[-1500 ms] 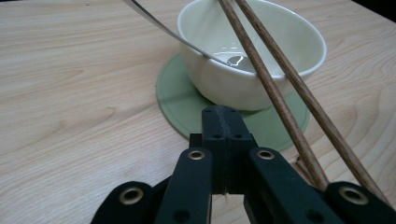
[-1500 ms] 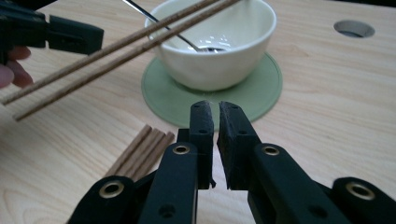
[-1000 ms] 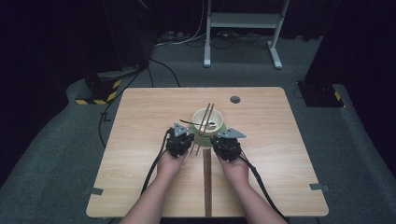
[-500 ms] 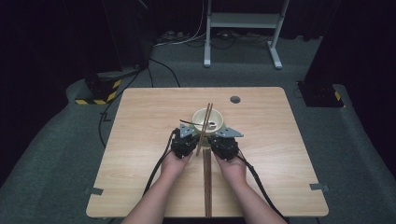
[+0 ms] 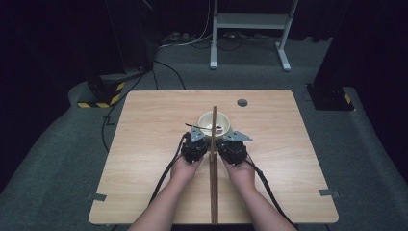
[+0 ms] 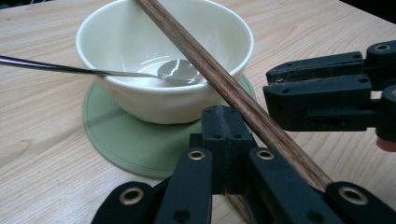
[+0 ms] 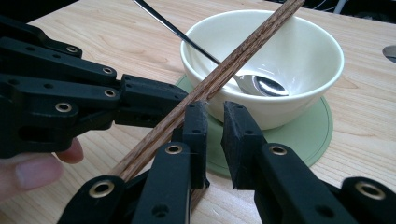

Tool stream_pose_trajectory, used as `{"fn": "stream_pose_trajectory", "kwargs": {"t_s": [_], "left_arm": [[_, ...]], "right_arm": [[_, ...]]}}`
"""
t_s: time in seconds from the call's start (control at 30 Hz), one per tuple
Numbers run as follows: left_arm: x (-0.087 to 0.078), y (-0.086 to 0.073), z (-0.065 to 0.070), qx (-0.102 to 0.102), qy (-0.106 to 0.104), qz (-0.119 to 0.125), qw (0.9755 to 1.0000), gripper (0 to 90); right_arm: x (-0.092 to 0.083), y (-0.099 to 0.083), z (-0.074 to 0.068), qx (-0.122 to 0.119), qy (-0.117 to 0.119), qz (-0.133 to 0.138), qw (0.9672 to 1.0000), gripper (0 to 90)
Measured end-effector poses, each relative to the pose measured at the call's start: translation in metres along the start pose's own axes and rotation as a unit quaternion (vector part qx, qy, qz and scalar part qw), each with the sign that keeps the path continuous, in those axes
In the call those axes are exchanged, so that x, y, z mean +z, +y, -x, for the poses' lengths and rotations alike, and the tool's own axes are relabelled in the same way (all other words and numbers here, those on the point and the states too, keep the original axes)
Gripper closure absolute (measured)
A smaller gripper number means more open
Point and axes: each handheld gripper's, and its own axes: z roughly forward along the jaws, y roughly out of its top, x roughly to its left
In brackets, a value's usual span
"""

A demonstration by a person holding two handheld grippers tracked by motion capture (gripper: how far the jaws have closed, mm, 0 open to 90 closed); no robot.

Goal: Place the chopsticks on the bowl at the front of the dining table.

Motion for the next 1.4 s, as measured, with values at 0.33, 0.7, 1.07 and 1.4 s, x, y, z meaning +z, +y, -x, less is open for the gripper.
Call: {"fn": "stream_pose_trajectory", "kwargs": {"t_s": [0.33,0.7,1.07,1.4], "left_arm": [[-0.008,-0.005,0.001,0.0,-0.001,0.006,1.0,89.7],[-0.007,-0.004,0.003,0.008,-0.006,0.003,0.9999,89.7],[-0.003,-0.001,0.005,0.002,-0.004,0.008,1.0,89.7],[0.004,-0.002,0.006,-0.002,-0.001,0.005,1.0,89.7]], "right_arm": [[-0.003,-0.008,0.001,-0.011,0.003,0.006,0.9999,80.4],[-0.003,-0.008,-0.002,-0.014,0.001,0.011,0.9998,80.4],[-0.002,-0.007,-0.001,-0.008,0.001,0.012,0.9999,80.6],[0.0,-0.002,0.004,-0.006,0.0,0.013,0.9999,80.2]]}}
